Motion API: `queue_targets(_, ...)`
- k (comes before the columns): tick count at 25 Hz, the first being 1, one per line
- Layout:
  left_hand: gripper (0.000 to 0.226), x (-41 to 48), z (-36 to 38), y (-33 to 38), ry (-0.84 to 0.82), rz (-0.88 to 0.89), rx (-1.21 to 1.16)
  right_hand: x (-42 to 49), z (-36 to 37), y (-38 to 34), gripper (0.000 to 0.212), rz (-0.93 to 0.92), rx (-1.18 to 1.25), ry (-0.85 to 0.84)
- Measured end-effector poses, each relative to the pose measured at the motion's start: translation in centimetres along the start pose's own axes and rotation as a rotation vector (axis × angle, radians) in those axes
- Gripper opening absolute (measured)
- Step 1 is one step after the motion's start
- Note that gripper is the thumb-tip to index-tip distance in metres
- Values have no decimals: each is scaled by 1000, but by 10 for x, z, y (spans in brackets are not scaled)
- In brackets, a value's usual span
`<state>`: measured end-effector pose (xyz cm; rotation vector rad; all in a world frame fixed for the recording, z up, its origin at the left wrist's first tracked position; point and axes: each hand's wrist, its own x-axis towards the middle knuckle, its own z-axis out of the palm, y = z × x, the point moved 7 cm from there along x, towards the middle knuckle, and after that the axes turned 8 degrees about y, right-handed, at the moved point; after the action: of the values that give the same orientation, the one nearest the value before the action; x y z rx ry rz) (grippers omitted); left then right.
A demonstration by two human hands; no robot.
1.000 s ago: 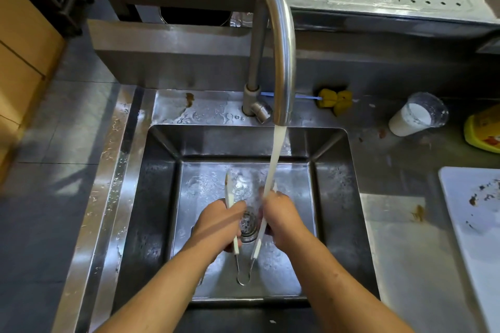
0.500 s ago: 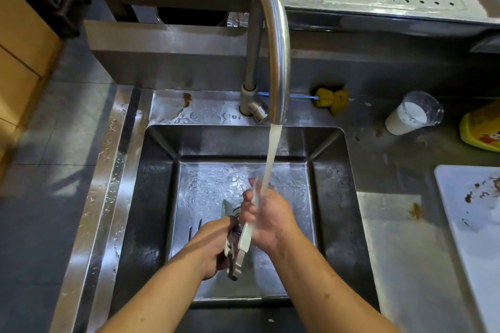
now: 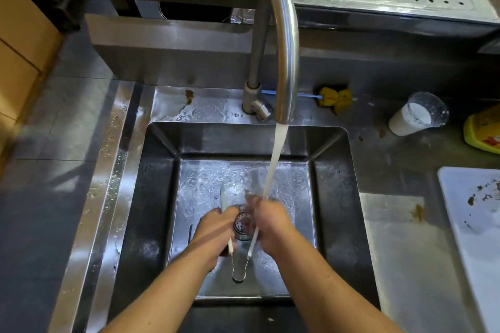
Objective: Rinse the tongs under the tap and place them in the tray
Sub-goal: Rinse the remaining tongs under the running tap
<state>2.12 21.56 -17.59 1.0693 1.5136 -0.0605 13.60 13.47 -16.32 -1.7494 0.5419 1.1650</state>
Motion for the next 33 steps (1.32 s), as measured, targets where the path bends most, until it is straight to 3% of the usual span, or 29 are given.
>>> queue_targets(3, 27, -5, 1, 30, 99, 197, 84, -11, 1, 30, 29, 28, -146, -22)
queue_targets(7, 32, -10, 17, 42, 55, 212, 195, -41, 10, 54, 52, 271, 51, -280)
queue_targets(11, 26, -13, 36, 41, -189, 191, 188, -39, -14, 52, 72, 232, 17, -125)
queue_targets(14, 42, -6, 41, 42, -208, 93, 19, -36, -32, 52, 82, 153, -77, -87)
queue_targets(16, 48, -5, 44, 37, -165, 17, -26, -33, -43, 51, 71, 76, -164, -71)
queue_targets(19, 24, -12, 61, 26, -295, -25, -54, -30, -54, 46, 56, -9, -237, -49)
queue_targets(23, 43, -4, 58, 19, -197, -120, -120, -32, -59, 41, 49, -78, -280, -85)
queue_targets(26, 32, -4, 66, 21, -285, -103, -75, -32, -64, 42, 51, -93, -302, -67)
queue_targets(30, 28, 1, 63, 23, -223, -84, -16, -30, -68, 46, 52, -97, -342, -49)
queue_targets(33, 18, 0, 65, 22, -280, -44, 157, -31, -70, 42, 39, -136, -384, -11)
